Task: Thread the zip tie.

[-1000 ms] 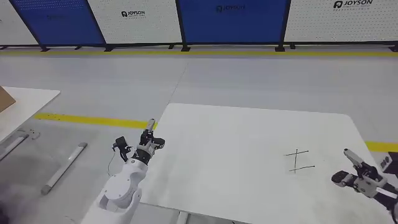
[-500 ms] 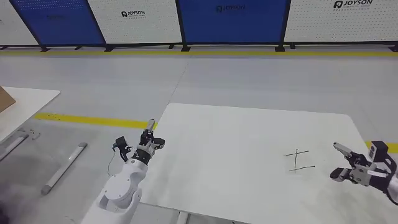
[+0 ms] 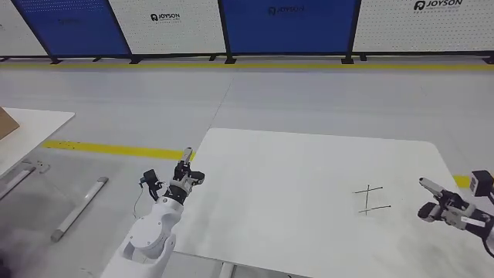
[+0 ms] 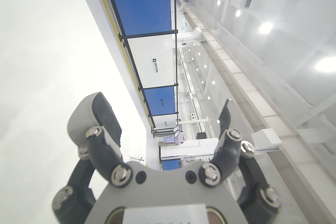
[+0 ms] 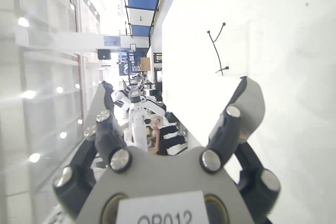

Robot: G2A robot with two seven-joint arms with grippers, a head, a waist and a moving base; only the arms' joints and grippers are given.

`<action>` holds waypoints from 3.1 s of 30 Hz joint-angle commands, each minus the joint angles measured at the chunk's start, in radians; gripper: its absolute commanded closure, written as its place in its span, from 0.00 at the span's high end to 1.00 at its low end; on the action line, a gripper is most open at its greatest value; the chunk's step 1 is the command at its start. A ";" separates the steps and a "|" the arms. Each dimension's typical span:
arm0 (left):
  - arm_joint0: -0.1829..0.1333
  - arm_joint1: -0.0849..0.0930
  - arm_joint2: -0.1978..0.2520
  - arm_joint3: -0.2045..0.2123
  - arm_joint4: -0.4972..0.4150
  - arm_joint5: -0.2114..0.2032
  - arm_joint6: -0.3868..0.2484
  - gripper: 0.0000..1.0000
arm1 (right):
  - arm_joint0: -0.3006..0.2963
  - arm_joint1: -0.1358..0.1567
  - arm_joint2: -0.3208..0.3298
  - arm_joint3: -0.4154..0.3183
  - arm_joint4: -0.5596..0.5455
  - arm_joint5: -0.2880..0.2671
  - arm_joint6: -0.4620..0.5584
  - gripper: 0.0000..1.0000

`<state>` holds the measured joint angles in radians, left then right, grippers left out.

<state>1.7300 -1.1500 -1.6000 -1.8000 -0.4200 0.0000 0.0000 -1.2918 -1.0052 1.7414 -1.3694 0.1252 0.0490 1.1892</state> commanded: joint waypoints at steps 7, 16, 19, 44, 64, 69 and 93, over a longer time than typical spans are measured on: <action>0.000 0.000 0.000 0.000 0.000 0.000 0.000 1.00 | 0.123 0.015 -0.092 0.097 -0.121 -0.082 0.097 1.00; 0.000 0.000 0.000 0.000 0.000 0.000 0.000 1.00 | 0.239 0.001 -0.229 0.246 -0.192 -0.063 0.063 1.00; 0.000 0.000 0.000 0.000 0.000 0.000 0.000 1.00 | 0.239 0.001 -0.229 0.246 -0.192 -0.063 0.063 1.00; 0.000 0.000 0.000 0.000 0.000 0.000 0.000 1.00 | 0.230 0.012 -0.221 0.226 -0.190 -0.128 0.143 1.00; 0.000 0.000 0.000 0.000 0.000 0.000 0.000 1.00 | 0.249 0.044 -0.310 0.218 -0.217 -0.211 0.201 1.00; 0.000 0.000 0.000 0.000 0.000 0.000 0.000 1.00 | 0.264 0.038 -0.344 0.226 -0.200 -0.233 0.175 1.00; 0.000 0.000 0.000 0.000 0.000 0.000 0.000 1.00 | 0.480 -0.011 -0.545 0.494 -0.167 -0.252 0.193 1.00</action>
<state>1.7300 -1.1500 -1.6000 -1.8000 -0.4200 0.0000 0.0000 -0.8121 -1.0167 1.1965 -0.8758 -0.0416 -0.2034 1.3819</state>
